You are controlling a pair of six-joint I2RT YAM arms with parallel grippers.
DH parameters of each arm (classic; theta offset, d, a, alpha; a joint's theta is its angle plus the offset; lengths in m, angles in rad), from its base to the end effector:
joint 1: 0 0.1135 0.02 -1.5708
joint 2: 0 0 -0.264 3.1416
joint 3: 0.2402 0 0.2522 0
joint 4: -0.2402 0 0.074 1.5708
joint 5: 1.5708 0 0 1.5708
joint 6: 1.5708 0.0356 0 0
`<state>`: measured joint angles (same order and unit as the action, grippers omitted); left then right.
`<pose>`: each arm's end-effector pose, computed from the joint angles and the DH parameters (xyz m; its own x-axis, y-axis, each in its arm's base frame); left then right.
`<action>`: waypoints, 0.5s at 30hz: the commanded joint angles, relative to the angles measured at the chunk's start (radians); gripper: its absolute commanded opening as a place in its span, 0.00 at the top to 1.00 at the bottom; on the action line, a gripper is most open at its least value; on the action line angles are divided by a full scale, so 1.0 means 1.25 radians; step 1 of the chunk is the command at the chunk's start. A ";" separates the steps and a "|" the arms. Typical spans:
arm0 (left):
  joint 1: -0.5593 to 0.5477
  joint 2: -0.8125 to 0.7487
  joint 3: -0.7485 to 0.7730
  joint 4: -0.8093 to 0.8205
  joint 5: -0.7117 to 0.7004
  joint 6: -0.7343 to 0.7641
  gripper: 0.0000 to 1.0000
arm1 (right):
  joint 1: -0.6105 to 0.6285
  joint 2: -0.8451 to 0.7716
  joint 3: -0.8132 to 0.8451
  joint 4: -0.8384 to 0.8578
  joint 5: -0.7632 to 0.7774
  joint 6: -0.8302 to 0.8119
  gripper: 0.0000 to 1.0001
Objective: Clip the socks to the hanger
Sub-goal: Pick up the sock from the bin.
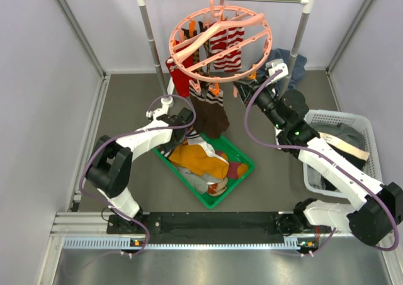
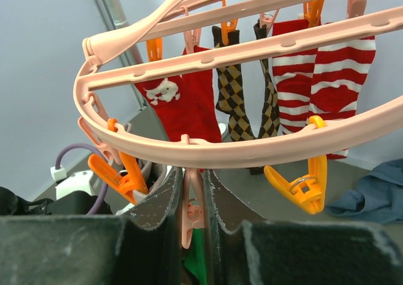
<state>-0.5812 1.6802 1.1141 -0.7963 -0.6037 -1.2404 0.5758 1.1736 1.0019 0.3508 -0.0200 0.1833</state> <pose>0.2695 -0.1528 0.1941 -0.6000 -0.5376 -0.5925 -0.6587 0.7522 -0.0155 0.2322 0.1516 0.3937 0.0447 0.2463 -0.9682 -0.5787 0.7963 0.1759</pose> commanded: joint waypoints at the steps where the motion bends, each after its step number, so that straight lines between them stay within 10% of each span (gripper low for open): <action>1: -0.006 -0.040 0.040 -0.067 -0.035 -0.021 0.49 | -0.010 0.006 -0.005 -0.025 -0.004 -0.003 0.98; 15: -0.005 0.036 -0.025 -0.026 -0.023 -0.072 0.59 | -0.009 0.000 -0.012 -0.023 -0.009 0.003 0.98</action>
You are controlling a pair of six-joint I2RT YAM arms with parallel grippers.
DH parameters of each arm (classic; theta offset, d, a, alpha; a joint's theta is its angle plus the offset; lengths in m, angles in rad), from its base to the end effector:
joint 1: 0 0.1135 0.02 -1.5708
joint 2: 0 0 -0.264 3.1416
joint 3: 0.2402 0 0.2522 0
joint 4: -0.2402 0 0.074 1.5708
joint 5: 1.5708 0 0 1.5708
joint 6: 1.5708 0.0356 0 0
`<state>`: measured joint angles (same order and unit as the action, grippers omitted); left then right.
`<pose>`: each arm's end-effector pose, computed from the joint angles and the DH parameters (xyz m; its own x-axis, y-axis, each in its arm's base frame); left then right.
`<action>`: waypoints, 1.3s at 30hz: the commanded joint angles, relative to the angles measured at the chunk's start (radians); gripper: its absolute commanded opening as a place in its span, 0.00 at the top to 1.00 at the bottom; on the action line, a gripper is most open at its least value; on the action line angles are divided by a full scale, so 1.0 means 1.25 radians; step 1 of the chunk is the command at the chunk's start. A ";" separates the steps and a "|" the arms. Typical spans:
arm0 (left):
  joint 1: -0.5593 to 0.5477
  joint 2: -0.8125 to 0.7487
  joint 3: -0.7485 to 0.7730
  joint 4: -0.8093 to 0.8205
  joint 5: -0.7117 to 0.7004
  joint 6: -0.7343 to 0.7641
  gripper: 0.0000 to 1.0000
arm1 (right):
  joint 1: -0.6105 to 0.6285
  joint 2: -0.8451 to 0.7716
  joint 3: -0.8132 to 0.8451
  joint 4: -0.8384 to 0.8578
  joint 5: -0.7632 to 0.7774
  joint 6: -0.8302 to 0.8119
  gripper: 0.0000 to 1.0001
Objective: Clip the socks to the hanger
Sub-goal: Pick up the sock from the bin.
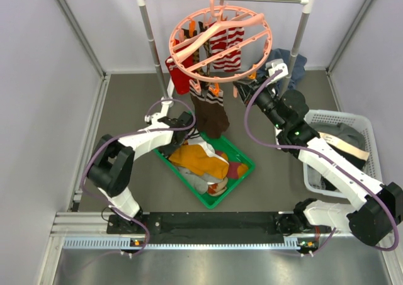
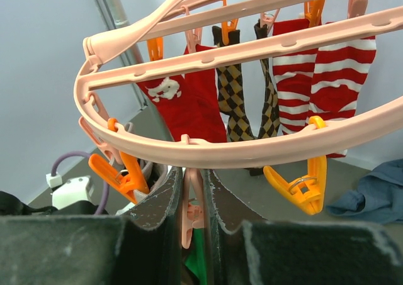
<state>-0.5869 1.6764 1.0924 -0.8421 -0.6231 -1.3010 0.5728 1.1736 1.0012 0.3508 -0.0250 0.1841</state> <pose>0.2614 -0.1489 0.1892 -0.5855 -0.5506 -0.5950 -0.6930 0.7208 0.0149 0.2326 0.1511 0.3935 0.0436 0.2459 -0.9683 -0.5803 0.7952 0.1758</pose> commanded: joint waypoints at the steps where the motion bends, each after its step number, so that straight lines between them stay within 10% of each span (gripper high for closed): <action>1: 0.000 0.054 -0.011 0.018 -0.005 -0.026 0.59 | -0.007 0.001 -0.013 -0.023 -0.002 0.002 0.98; 16: -0.018 -0.043 0.043 -0.022 -0.076 0.044 0.95 | -0.012 -0.009 -0.016 -0.030 0.003 -0.002 0.98; 39: -0.040 -0.187 -0.021 0.132 -0.018 0.210 0.94 | -0.018 -0.016 0.002 -0.067 0.009 -0.005 0.98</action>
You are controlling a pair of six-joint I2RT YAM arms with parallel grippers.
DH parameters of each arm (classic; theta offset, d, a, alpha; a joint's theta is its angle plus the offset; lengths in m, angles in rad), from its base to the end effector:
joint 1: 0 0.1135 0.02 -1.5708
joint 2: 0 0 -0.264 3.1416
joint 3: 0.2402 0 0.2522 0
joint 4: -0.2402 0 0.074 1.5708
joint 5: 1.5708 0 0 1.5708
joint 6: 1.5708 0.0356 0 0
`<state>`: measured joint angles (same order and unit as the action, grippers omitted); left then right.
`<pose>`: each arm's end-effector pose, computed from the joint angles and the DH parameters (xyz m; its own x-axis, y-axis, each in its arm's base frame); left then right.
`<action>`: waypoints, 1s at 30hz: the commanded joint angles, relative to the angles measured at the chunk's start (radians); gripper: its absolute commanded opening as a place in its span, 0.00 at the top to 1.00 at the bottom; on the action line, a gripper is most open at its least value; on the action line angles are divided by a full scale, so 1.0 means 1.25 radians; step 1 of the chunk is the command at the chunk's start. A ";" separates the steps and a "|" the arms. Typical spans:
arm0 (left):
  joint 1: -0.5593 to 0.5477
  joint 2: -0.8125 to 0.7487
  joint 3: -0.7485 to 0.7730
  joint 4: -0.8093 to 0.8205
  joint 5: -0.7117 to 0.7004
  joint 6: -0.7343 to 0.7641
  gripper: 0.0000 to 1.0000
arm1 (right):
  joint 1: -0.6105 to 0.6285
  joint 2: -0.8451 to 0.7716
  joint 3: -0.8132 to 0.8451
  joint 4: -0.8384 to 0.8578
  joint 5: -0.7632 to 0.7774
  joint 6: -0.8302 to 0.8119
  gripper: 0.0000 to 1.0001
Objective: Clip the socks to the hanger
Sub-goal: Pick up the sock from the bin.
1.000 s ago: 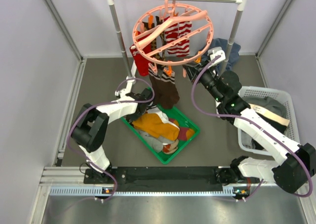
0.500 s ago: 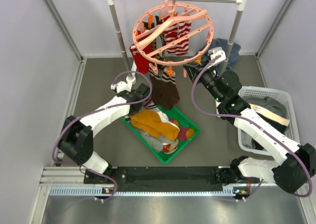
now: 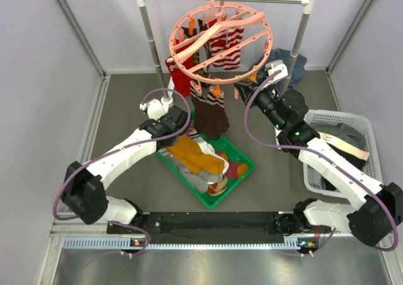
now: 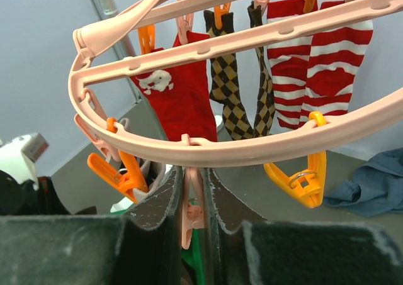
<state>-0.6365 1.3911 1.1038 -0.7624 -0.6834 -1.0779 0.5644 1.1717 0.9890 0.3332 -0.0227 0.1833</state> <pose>0.2348 -0.1456 0.2733 -0.5134 -0.4700 -0.7180 -0.5159 0.8376 -0.1794 0.2341 0.1491 0.3877 0.0236 0.2306 -0.9728 -0.5675 0.8041 0.1769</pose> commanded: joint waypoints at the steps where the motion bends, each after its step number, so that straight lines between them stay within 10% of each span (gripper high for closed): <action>1: 0.000 0.054 -0.028 0.086 0.040 0.035 0.93 | -0.010 -0.015 0.011 -0.054 0.007 -0.004 0.98; 17: -0.033 0.106 -0.001 0.069 0.082 0.029 0.71 | -0.010 -0.023 0.004 -0.057 0.008 0.001 0.98; 30: -0.039 0.078 0.020 0.031 0.044 0.027 0.91 | -0.011 -0.024 0.006 -0.063 0.006 0.001 0.98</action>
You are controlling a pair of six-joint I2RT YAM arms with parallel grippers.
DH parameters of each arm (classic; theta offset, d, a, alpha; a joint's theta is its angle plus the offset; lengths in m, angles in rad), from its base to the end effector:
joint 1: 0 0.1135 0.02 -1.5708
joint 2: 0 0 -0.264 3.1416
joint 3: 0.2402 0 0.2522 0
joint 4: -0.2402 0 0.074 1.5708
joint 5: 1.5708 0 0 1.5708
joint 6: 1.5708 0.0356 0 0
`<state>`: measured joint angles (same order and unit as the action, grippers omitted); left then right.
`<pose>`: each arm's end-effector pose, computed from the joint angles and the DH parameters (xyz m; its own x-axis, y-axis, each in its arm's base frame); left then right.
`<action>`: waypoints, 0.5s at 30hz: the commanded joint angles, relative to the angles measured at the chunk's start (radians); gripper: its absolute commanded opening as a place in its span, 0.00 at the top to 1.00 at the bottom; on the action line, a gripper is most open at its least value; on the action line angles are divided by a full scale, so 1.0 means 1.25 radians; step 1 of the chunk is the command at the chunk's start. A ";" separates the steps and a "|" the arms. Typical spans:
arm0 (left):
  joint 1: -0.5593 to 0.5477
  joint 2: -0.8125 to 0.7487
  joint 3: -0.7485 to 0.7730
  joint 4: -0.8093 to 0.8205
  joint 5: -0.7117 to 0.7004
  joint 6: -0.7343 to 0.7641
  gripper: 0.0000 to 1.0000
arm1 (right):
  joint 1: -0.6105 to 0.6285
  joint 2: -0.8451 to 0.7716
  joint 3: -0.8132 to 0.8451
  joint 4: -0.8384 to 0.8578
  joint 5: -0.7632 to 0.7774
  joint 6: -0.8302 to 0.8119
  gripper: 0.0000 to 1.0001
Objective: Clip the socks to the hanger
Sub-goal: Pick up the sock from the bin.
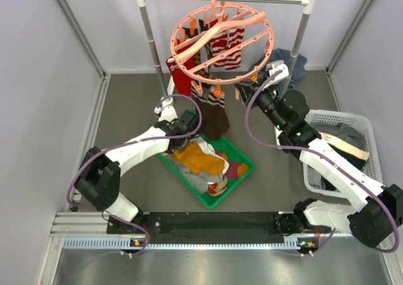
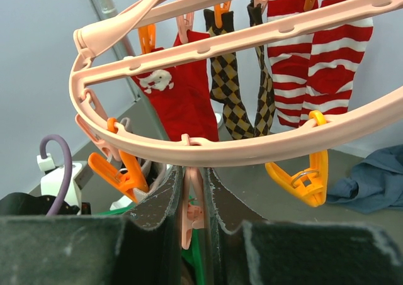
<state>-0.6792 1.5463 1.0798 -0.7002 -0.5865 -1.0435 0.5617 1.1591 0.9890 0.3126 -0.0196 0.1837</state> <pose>0.2458 -0.1732 0.2255 -0.6658 -0.3875 -0.6376 -0.4401 0.8940 -0.0837 0.2319 0.1468 0.3887 0.0179 0.2271 -0.9737 -0.5617 0.8080 0.1781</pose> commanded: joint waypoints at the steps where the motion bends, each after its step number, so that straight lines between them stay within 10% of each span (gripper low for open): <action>1: -0.005 -0.050 0.047 -0.024 -0.040 0.002 0.91 | -0.008 -0.014 0.008 -0.046 0.003 0.002 0.98; 15: -0.008 -0.164 0.041 0.038 -0.067 0.119 1.00 | -0.008 -0.008 0.024 -0.057 -0.004 0.002 0.98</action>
<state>-0.6827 1.4048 1.1278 -0.7334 -0.6449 -0.9962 0.5617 1.1591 0.9894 0.3054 -0.0204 0.1837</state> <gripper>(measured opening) 0.022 0.122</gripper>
